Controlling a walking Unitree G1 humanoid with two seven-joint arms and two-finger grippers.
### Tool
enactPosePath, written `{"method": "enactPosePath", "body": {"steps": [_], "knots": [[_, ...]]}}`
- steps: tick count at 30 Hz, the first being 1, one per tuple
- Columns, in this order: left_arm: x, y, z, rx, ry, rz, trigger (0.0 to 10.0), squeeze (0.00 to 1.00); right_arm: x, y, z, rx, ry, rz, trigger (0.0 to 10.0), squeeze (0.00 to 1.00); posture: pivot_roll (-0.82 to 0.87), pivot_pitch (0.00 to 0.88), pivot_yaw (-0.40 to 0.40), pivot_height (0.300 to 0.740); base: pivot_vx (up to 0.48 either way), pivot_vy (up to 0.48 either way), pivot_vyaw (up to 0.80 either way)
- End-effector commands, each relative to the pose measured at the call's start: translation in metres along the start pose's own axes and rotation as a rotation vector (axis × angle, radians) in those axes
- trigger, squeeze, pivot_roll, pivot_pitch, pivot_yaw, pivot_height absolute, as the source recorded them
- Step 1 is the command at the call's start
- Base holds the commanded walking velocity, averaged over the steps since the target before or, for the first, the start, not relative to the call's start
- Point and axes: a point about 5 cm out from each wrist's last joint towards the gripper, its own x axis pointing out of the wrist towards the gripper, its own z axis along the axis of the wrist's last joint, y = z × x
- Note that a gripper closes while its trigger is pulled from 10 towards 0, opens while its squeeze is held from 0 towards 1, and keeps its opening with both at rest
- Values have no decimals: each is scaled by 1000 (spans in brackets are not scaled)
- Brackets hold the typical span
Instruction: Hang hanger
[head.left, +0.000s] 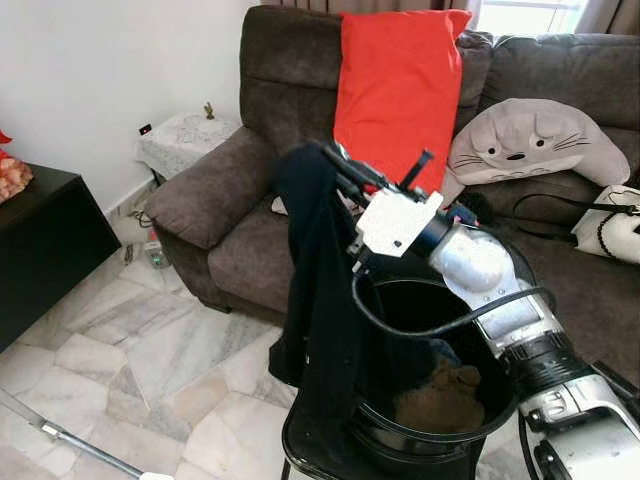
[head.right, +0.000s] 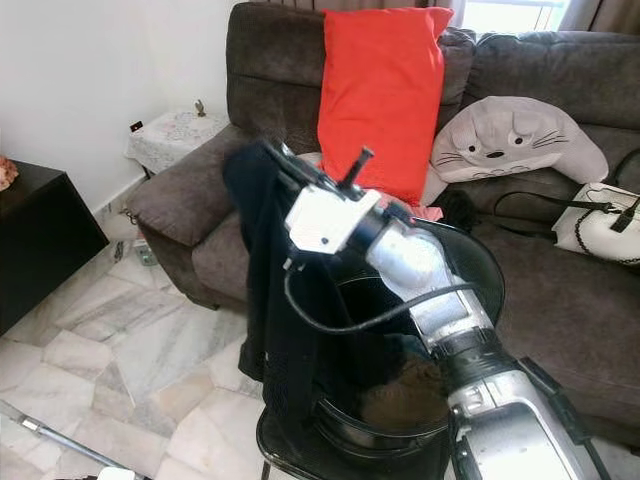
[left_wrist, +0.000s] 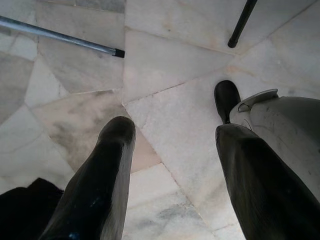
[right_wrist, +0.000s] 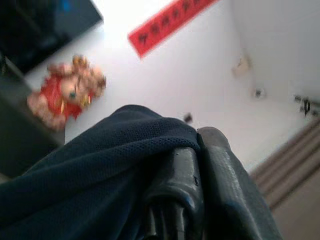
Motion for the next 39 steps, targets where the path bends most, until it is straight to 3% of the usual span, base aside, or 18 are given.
{"method": "enactPosePath", "body": {"steps": [1,9,15,18,21,30,31,35,37,39], "knots": [[-1,3,-7,-1,27,10,10000,0,11,-7,18,1,-94,-11,0,0,4,52,86,740,0,0,0],[-1,2,-7,-6,27,10,10000,0,16,32,28,95,-150,162,0,0,5,52,83,740,0,0,0],[-1,2,-7,-11,27,9,10000,0,9,86,43,224,-198,394,0,0,5,53,82,740,0,0,0],[-1,2,-7,-12,27,9,10000,0,8,92,47,243,-214,427,0,0,4,55,82,740,0,0,0],[-1,2,-7,-12,27,10,10000,0,-2,115,55,294,-226,571,0,0,6,56,80,740,0,0,0],[-1,2,-8,-3,29,12,10000,0,-15,117,34,232,-79,619,0,0,2,57,82,740,0,0,0],[-1,3,-8,2,29,14,10000,0,-17,113,22,213,5,592,0,0,4,57,82,740,0,0,0],[-1,3,-8,2,29,15,10000,0,-21,108,7,183,103,561,0,0,4,57,82,740,0,0,0],[-1,3,-8,-3,30,15,10000,0,-37,99,-21,178,267,491,0,0,-1,58,84,740,0,0,0],[-1,2,-8,-3,30,13,10000,0,-44,97,-29,183,311,473,0,0,-1,58,84,740,0,0,0]]}}
